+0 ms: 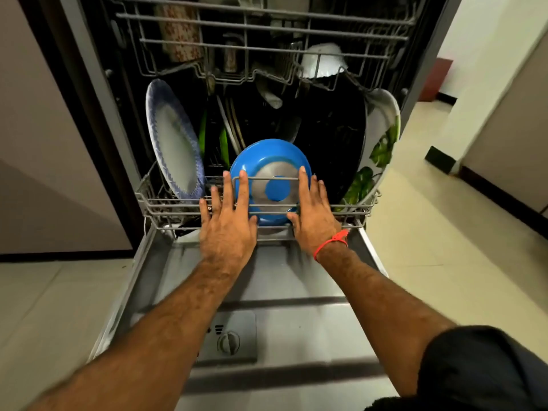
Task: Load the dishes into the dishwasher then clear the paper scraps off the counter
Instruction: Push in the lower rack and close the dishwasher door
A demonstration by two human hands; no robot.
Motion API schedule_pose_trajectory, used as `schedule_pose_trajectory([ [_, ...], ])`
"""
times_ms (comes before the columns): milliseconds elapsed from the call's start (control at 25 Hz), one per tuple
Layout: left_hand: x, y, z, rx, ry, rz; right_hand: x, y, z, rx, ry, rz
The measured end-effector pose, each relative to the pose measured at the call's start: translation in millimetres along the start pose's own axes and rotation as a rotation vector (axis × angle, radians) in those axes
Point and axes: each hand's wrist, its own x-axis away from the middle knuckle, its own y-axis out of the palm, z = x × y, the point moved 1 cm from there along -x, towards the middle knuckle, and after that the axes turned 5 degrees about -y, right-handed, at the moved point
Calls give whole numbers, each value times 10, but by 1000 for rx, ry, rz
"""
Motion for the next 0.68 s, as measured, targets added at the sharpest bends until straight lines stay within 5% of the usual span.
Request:
schedule_pose_trajectory([
  [680, -999, 178, -135, -23, 38, -112, -945, 178, 282, 83, 145, -208],
])
